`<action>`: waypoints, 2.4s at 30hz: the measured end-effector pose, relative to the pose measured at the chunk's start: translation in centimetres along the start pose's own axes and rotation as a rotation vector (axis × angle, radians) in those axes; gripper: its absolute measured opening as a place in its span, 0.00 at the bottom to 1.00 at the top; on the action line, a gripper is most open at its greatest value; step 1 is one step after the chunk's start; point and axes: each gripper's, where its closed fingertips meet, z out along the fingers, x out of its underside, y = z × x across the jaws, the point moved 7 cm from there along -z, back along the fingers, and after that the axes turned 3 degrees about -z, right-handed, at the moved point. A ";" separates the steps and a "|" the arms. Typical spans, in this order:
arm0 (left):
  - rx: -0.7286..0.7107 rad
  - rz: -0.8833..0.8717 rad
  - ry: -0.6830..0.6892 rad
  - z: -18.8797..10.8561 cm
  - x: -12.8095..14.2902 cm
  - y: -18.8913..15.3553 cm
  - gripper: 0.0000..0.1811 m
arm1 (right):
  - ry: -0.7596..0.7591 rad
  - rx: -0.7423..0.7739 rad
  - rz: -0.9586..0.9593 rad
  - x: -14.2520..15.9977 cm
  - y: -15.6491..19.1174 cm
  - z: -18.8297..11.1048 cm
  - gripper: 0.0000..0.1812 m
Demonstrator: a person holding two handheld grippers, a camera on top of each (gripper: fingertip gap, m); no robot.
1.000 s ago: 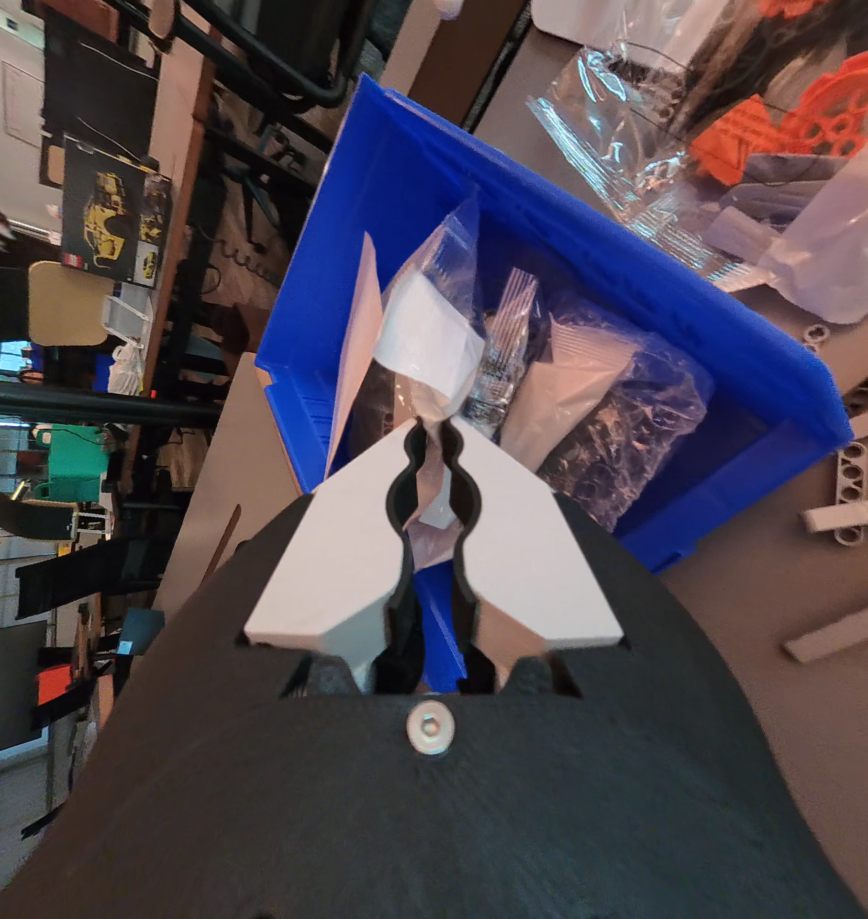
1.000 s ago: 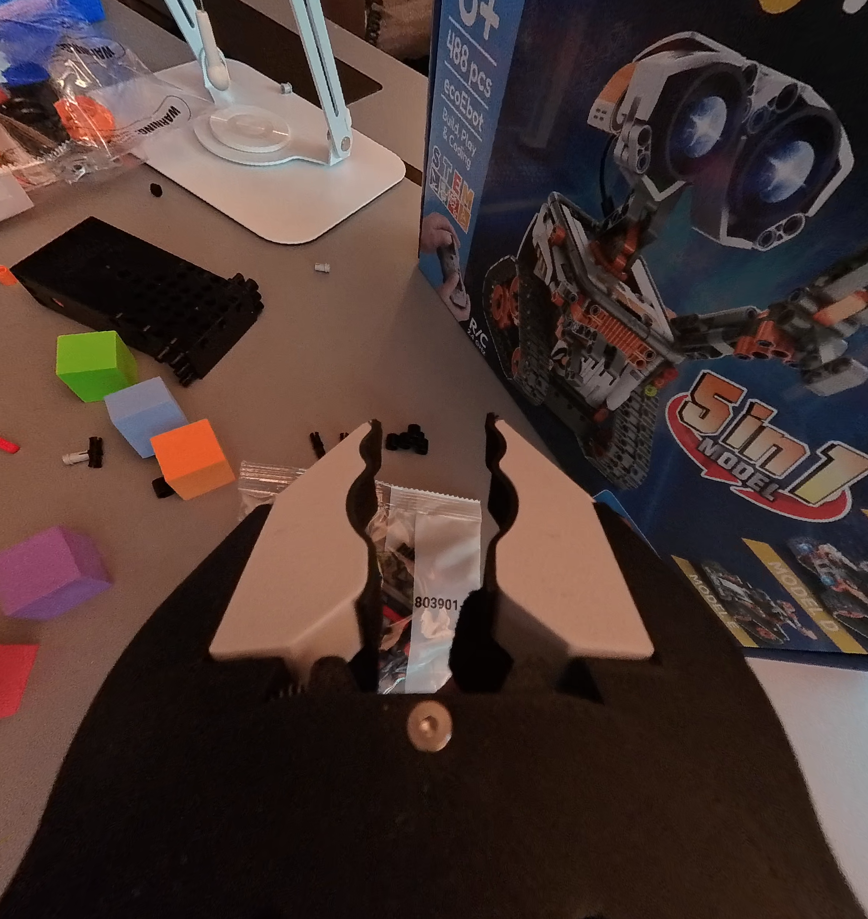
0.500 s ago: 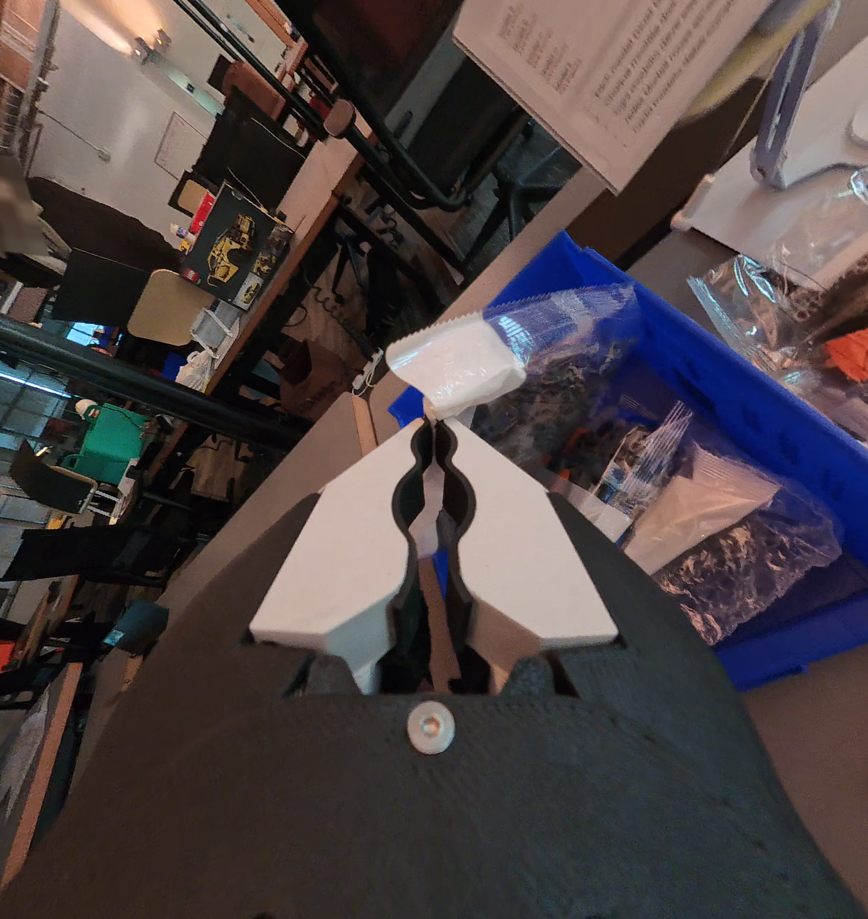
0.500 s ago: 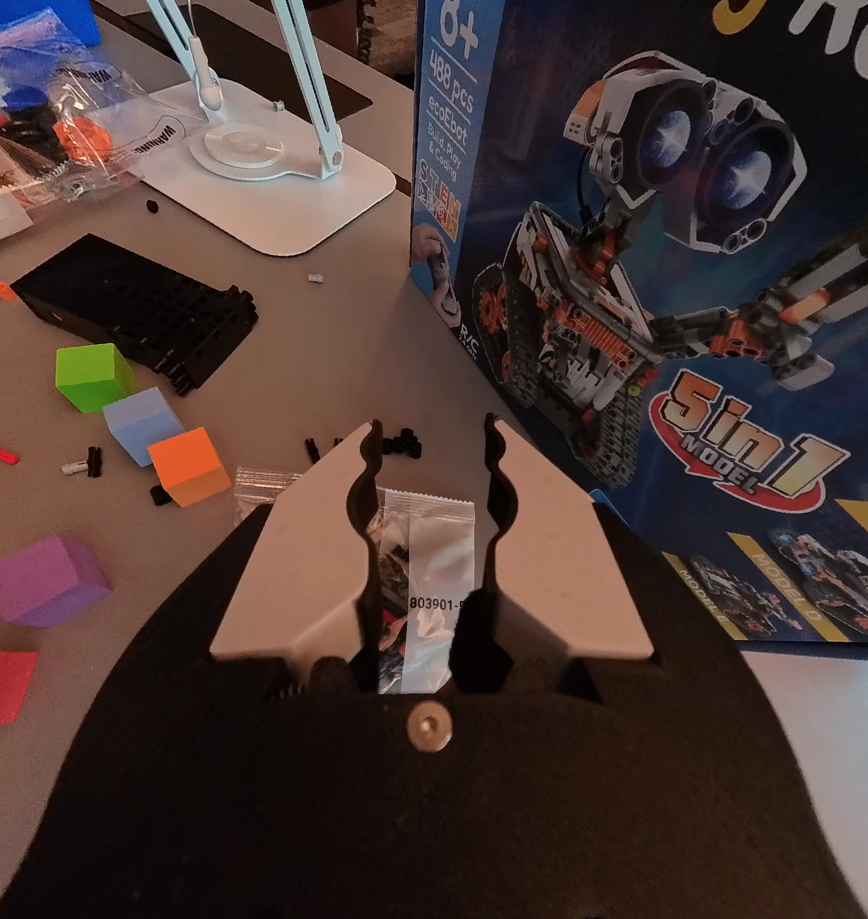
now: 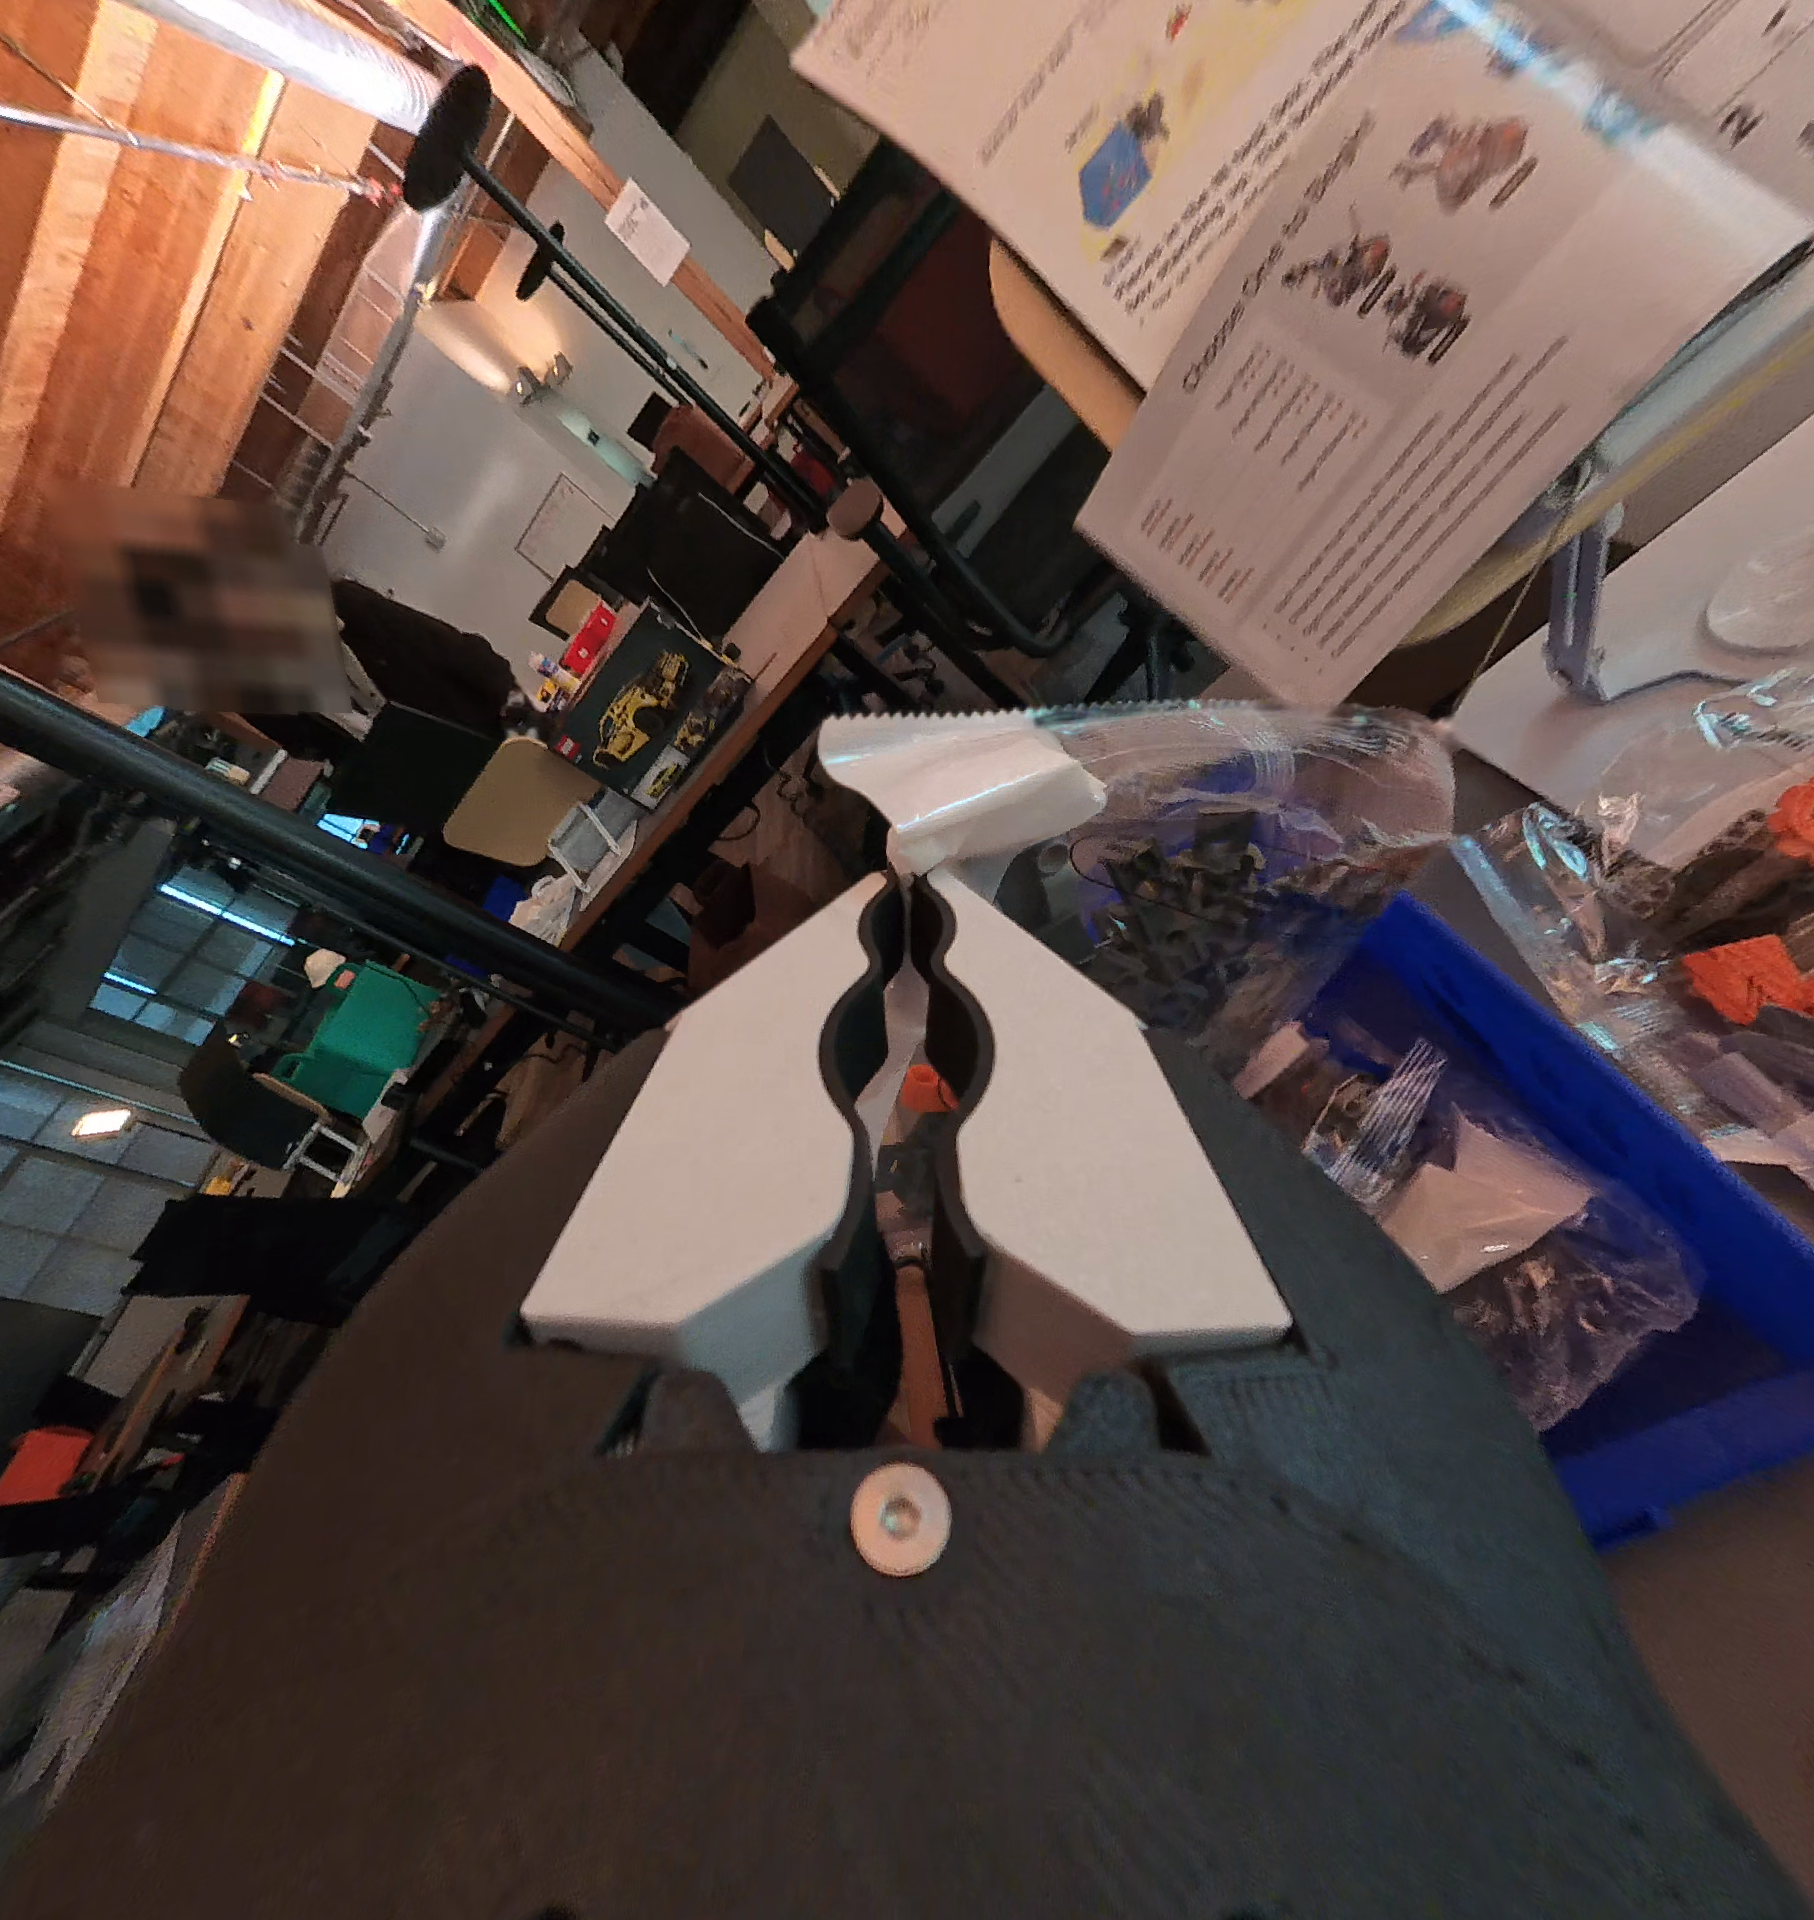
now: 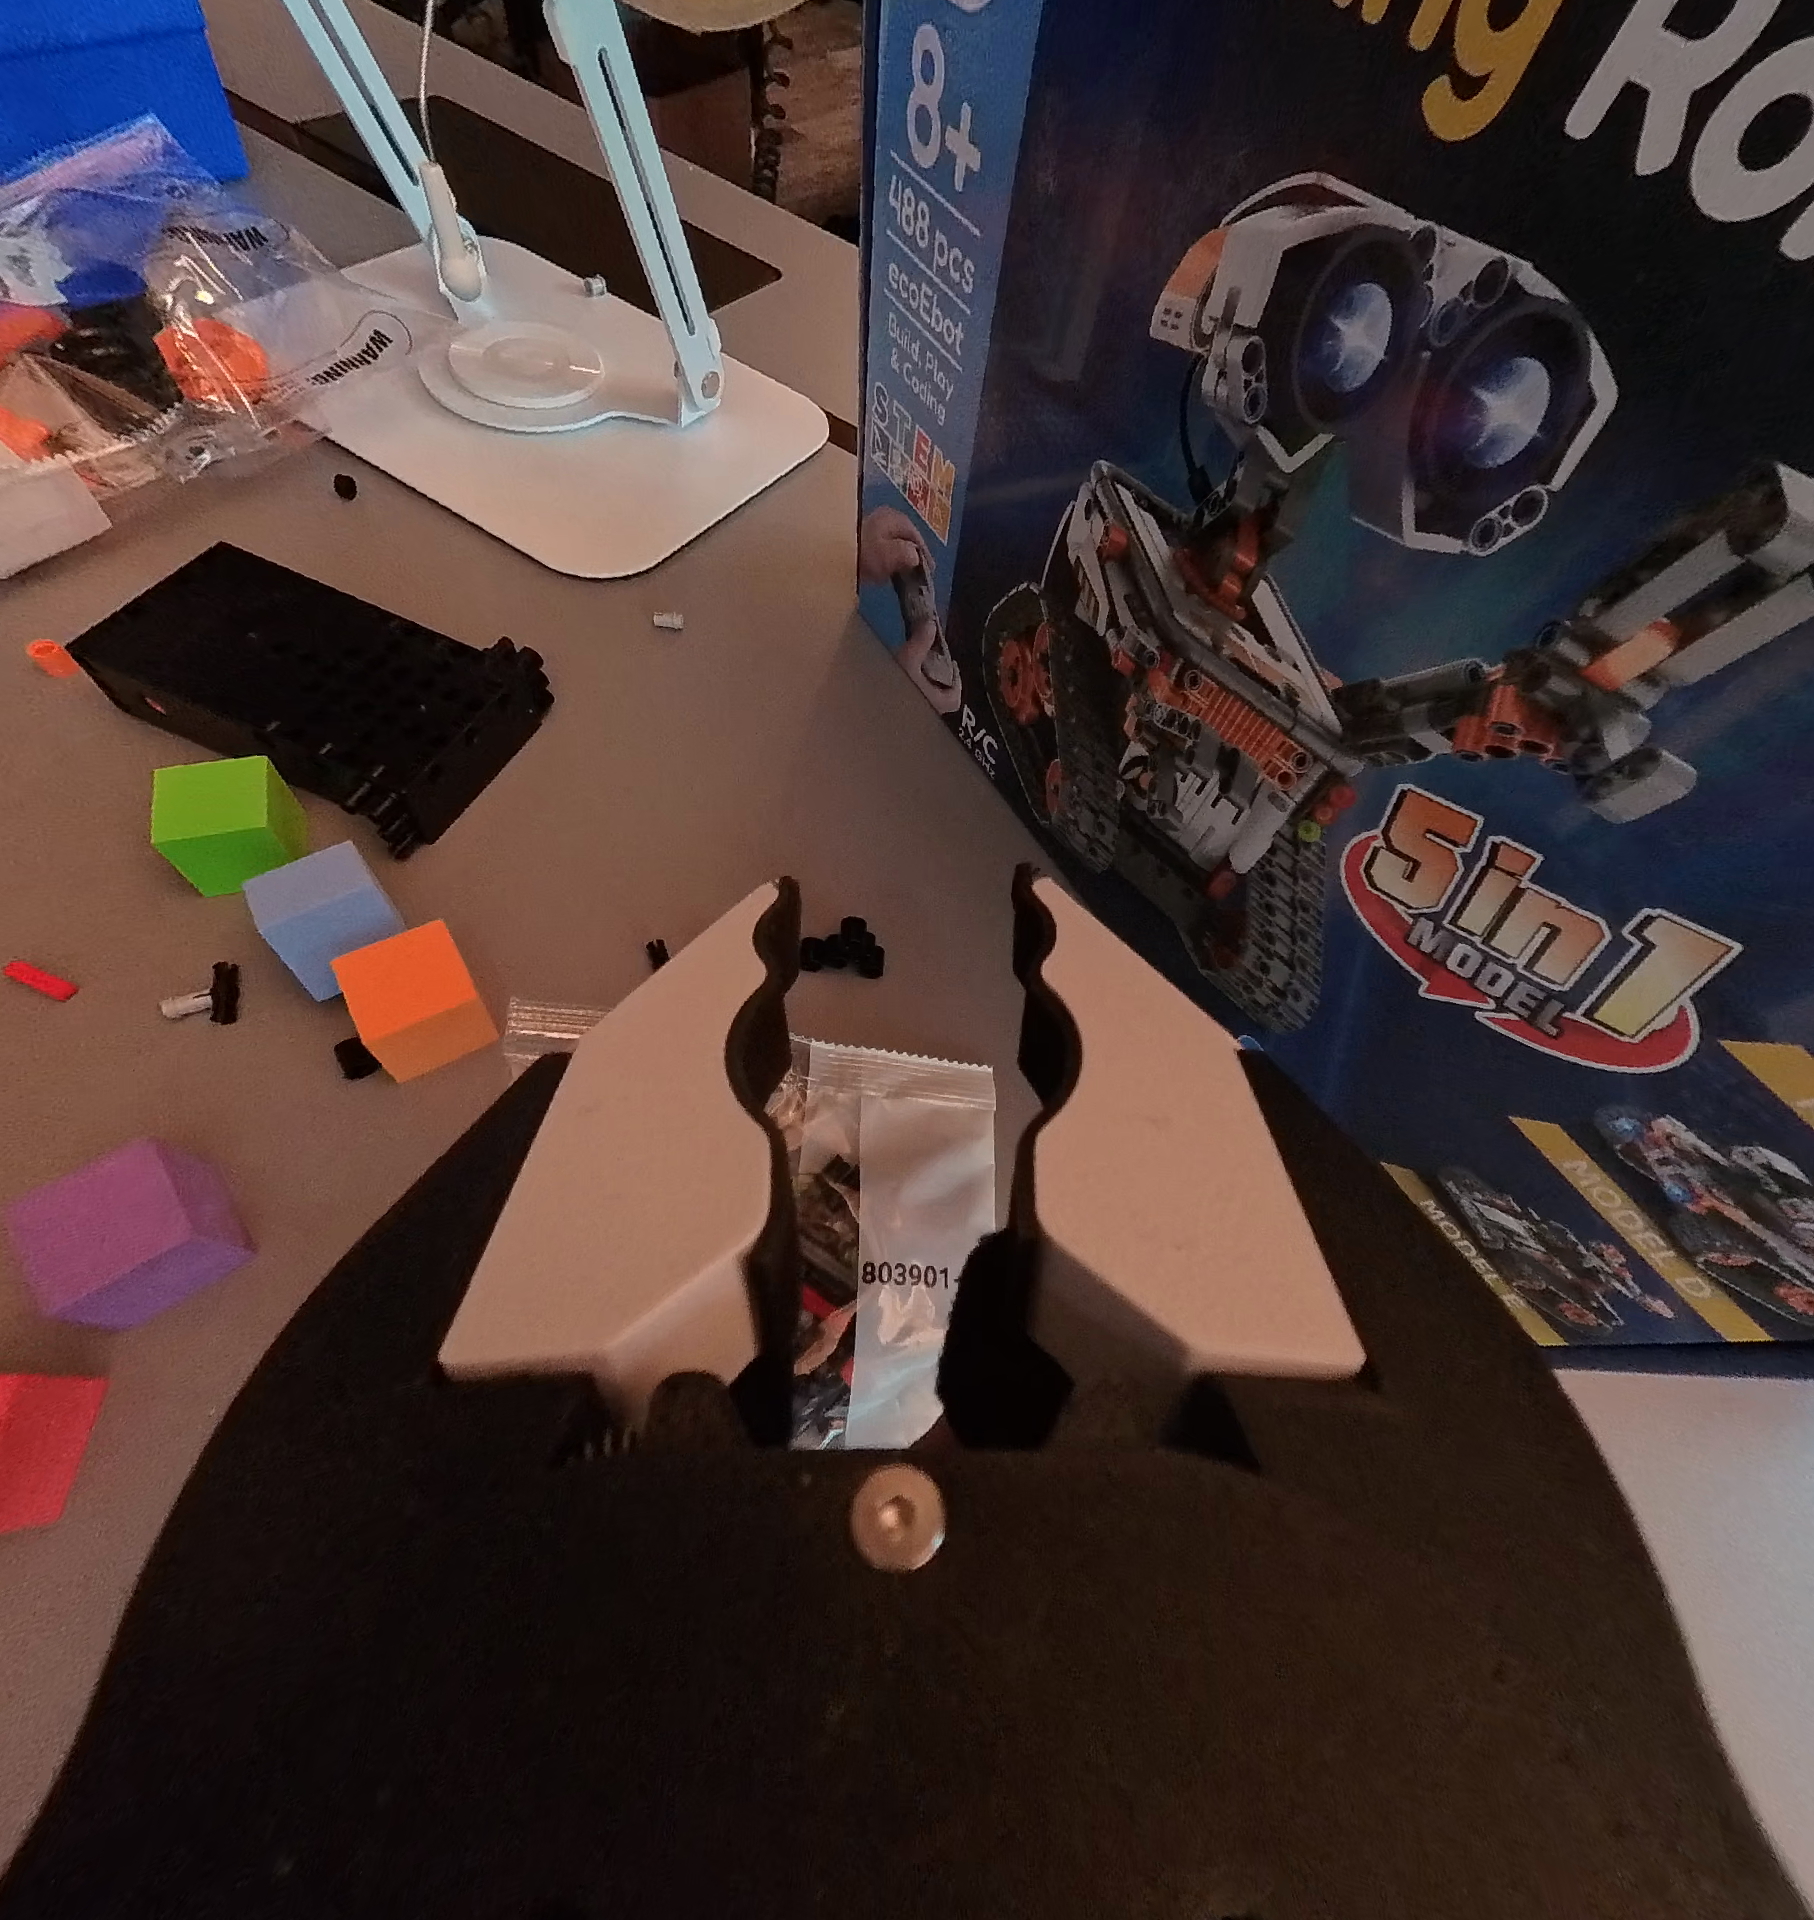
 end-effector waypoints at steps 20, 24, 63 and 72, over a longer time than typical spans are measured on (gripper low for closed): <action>0.353 0.072 -0.362 -9.3 -13.9 -14.4 0.00 | -0.143 -0.126 -0.027 -1.7 1.8 -1.6 0.22; 0.467 0.081 -0.387 -9.1 -13.5 -18.7 0.00 | -0.116 -0.140 -0.063 -1.6 2.5 -1.1 0.22; 0.991 0.357 0.010 -6.6 2.5 -34.8 0.00 | -0.093 -0.368 -0.287 -3.2 10.7 1.4 0.19; 0.979 0.131 -0.129 -6.9 2.7 -31.9 0.00 | 0.125 -0.453 -0.300 -2.5 14.9 5.0 0.25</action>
